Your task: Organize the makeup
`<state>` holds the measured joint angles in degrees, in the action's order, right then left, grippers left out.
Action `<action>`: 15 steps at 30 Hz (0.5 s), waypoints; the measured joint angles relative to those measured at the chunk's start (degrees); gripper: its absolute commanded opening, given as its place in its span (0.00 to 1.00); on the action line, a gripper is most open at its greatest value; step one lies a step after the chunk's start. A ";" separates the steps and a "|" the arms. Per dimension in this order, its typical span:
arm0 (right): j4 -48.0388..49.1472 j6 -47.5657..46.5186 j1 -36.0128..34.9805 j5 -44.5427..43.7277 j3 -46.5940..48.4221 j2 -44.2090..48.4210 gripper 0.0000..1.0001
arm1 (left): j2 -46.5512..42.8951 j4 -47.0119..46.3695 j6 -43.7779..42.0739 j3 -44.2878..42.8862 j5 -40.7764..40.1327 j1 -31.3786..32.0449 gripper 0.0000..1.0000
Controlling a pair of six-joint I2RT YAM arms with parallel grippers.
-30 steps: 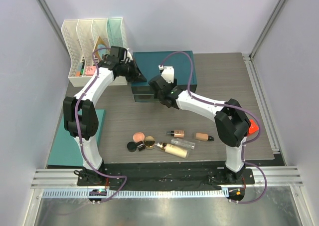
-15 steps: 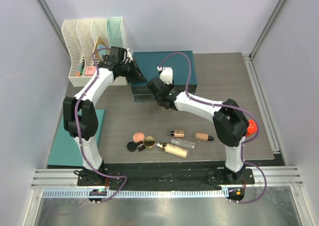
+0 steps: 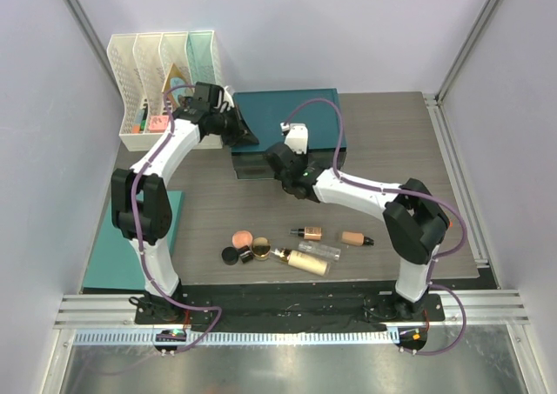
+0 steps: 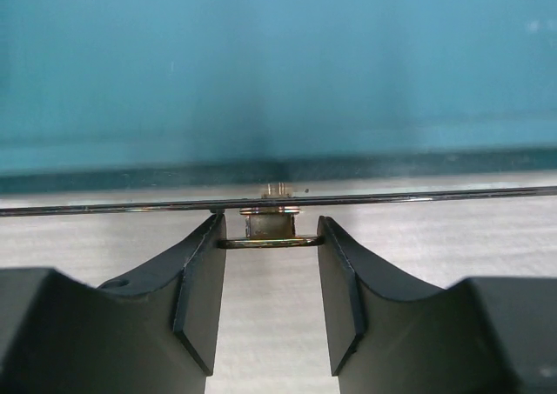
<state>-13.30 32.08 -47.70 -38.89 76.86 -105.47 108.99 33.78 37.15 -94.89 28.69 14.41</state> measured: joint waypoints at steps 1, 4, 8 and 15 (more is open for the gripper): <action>-0.22 -0.02 -0.20 0.13 -0.70 0.76 0.01 | 0.00 0.07 0.00 0.00 0.07 0.09 0.00; -0.76 0.02 -1.07 0.76 -3.56 3.56 0.01 | 0.00 0.22 0.00 0.00 0.33 0.15 0.00; -2.10 0.28 -2.34 1.99 -6.60 6.86 0.01 | 0.00 0.28 0.09 0.11 0.74 0.24 0.00; -4.50 1.11 -4.35 3.61 -9.97 10.69 0.01 | 0.02 -0.07 0.35 0.59 1.81 0.24 0.00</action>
<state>-17.80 33.19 -52.05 -35.29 66.89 -94.78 109.01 33.71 37.50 -94.30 30.50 14.66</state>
